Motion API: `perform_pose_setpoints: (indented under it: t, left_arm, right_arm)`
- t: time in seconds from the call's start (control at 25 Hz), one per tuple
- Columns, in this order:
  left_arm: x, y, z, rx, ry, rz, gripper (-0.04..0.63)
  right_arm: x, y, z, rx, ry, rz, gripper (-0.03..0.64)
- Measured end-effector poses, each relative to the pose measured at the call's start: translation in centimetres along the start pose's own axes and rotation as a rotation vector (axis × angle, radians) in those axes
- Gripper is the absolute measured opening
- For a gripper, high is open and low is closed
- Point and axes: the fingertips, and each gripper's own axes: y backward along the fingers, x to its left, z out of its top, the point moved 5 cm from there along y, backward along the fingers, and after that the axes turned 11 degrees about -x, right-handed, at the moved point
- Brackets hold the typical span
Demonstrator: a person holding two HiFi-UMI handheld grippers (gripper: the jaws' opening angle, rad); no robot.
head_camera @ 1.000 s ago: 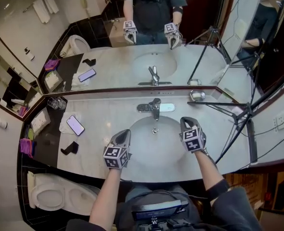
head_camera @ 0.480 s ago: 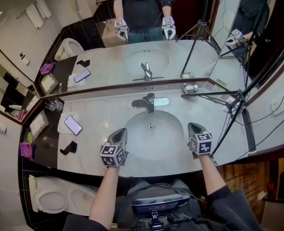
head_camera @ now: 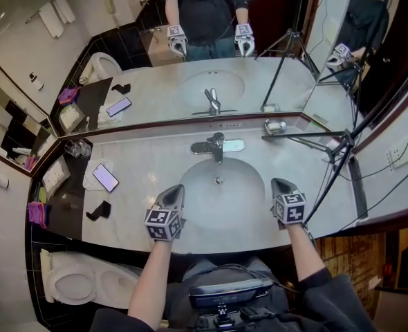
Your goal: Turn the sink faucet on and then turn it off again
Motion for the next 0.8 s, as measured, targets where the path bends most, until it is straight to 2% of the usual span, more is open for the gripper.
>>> perform_pose_setpoints:
  t: [0.36,0.8]
  left_arm:
    - [0.2,0.1,-0.3,0.003,0.009,0.009,0.003]
    - [0.5,-1.8,-0.2,0.012,-0.003,0.002,0.003]
  right_arm:
    - [0.5,-1.0,-0.2,0.012,0.050,0.014,0.018]
    - [4.0,-5.4,3.3,-0.011,0.462,0.036,0.026]
